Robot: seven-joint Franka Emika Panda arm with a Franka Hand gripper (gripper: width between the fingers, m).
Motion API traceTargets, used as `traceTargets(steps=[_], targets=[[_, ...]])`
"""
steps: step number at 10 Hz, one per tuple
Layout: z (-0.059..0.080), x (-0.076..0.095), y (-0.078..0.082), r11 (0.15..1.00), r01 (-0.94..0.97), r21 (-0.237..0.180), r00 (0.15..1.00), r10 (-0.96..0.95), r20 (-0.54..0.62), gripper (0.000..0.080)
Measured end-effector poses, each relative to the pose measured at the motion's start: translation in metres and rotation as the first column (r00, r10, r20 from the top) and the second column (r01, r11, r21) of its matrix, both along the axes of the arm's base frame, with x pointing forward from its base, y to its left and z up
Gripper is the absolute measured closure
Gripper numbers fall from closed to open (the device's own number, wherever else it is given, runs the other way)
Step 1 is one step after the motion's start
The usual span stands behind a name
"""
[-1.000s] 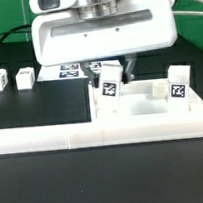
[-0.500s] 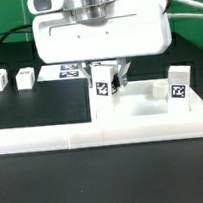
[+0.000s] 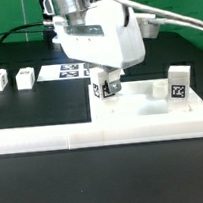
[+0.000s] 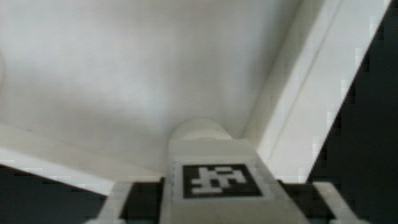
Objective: Assemble square table
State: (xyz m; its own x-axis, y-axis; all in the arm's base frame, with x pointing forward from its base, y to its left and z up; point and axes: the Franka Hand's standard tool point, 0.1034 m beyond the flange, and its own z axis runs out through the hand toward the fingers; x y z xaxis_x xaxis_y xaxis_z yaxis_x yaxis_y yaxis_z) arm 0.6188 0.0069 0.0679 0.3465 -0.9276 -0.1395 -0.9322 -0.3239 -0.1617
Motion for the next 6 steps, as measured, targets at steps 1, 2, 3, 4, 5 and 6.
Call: traceTargets(steps=[1,2,3,4,5,6], targets=[[-0.0002,-0.0002,0.0006,1.0,-0.004,-0.001,1.0,0.004,0.0,0.0506],[-0.0003,-0.0003,0.0006,1.0,-0.026,-0.003,1.0,0.026,0.004,0.041],[-0.0003,-0.0004,0.0008,1.0,-0.026,-0.003,1.0,0.026,0.004,0.0274],[-0.0008,-0.0015,-0.0003,0.991,-0.133,-0.023,0.991,0.133,0.019,0.0274],[-0.0003,-0.0028,-0.0014,0.957,-0.285,-0.047,0.957,0.287,0.042,0.0176],[0.0024,-0.0014,-0.0024,0.902,-0.424,-0.079,0.902,0.429,0.059,0.0158]])
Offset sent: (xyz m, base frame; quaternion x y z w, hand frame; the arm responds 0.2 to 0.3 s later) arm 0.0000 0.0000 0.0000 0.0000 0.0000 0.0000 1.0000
